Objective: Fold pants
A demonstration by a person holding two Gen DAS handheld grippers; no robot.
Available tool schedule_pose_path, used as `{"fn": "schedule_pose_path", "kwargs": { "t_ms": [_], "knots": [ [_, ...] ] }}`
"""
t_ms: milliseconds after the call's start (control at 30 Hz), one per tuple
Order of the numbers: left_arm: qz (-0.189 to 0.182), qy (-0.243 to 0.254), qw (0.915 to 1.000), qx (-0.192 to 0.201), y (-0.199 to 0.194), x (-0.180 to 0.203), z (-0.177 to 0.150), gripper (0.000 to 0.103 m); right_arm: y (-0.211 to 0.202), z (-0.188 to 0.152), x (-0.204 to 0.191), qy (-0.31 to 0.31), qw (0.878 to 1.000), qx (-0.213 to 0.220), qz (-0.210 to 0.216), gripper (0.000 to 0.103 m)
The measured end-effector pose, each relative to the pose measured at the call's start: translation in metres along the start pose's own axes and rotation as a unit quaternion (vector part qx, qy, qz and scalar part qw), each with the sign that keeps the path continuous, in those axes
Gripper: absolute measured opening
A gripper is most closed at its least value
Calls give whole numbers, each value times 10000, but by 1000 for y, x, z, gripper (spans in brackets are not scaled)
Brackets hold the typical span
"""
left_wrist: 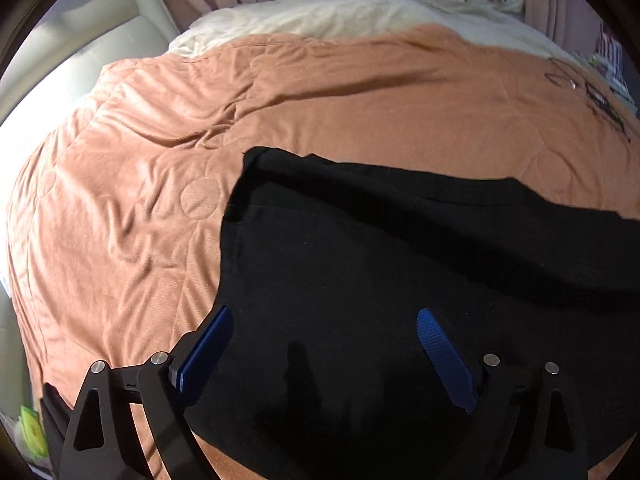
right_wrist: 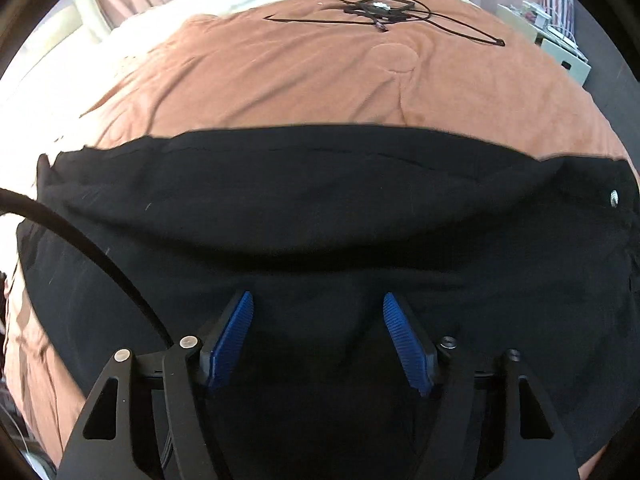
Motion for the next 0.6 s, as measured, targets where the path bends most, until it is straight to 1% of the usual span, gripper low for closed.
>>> {"fn": "schedule_pose_path", "kwargs": {
  "t_ms": [33, 100, 133, 200, 267, 300, 367, 467, 600],
  "knots": [
    [11, -9, 10000, -2, 3, 1, 0, 95, 5, 6, 2, -9, 10000, -8, -40, 62],
    [-2, -107, 9999, 9, 8, 1, 2, 95, 19, 25, 6, 10, 9999, -53, -126, 53],
    [-9, -157, 9999, 21, 8, 1, 2, 95, 27, 30, 8, 23, 9998, -107, -175, 52],
    [31, -206, 9998, 58, 9, 0, 3, 95, 41, 43, 16, 110, 9996, -126, -226, 51],
    [89, -212, 9997, 87, 6, -3, 3, 95, 48, 55, 23, 229, 9993, -13, -305, 51],
    [192, -212, 9996, 0, 3, -7, 1, 95, 49, 59, 27, 260, 9991, 46, -343, 51],
    [191, -282, 9994, 17, -3, -12, 0, 95, 54, 67, 34, 395, 9982, 154, -422, 51],
    [202, -406, 9990, 45, -16, -24, -4, 95, 56, 65, 32, 596, 9979, 208, -168, 51],
    [170, -600, 9980, 102, -35, -43, -13, 95, 42, 52, 22, 456, 9983, 349, -54, 51]
  ]
}}
Point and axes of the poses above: each gripper's, at about its wrist camera, not at the fingertips, and y roughly the way its jaws point, x to its right, z to its top, the point moved 10 cm from there along y, roughly the way its jaws point, and after that the axes turned 9 degrees about -y, right-handed, at the moved point
